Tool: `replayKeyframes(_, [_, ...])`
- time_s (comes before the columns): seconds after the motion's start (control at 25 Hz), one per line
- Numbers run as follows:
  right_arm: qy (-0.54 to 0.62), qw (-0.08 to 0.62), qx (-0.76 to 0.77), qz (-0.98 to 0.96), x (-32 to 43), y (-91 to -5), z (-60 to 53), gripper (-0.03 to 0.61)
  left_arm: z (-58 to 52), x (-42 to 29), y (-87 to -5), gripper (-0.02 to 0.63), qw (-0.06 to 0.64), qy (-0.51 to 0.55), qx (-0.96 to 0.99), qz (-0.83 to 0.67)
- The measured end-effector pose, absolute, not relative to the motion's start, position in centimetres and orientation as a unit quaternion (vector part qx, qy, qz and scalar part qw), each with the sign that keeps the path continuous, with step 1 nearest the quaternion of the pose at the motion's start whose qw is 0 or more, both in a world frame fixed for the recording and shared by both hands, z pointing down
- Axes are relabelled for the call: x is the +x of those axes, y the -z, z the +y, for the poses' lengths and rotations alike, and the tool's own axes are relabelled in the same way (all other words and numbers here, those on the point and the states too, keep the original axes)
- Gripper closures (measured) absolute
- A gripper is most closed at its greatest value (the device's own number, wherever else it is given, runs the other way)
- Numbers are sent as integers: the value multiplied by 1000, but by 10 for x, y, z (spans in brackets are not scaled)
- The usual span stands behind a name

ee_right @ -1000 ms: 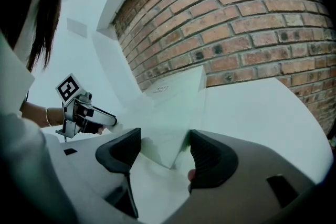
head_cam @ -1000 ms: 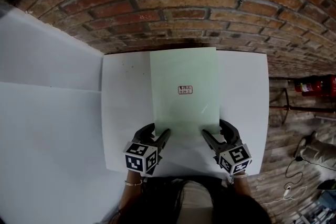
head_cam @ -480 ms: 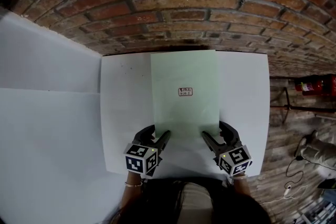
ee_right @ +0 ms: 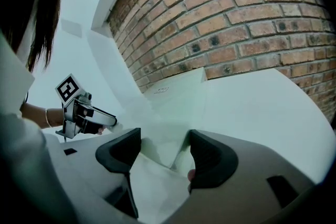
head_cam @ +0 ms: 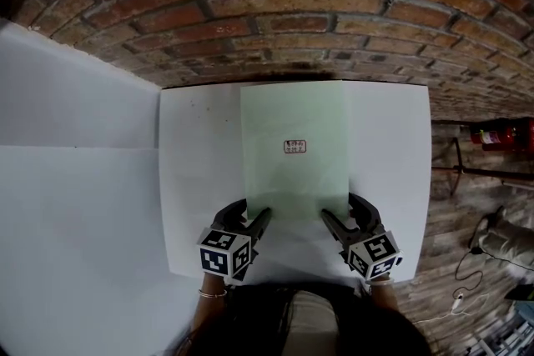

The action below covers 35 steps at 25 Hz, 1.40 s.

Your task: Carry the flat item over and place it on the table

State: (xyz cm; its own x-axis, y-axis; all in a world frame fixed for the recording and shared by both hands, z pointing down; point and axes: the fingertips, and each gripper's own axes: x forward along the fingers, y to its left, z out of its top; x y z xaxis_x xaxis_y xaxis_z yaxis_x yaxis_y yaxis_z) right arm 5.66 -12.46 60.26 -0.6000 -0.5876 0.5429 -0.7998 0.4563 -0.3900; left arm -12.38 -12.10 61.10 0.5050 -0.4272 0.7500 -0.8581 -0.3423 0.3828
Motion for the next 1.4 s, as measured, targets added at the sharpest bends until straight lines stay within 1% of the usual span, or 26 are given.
replayKeyframes(0.64, [-318, 169, 417, -835, 58, -612, -124, 265, -122, -124, -617, 364, 398, -279, 770, -415])
replayKeyframes(1.4, [-348, 164, 420, -822, 58, -611, -126, 265, -123, -124, -618, 364, 413, -268, 771, -402])
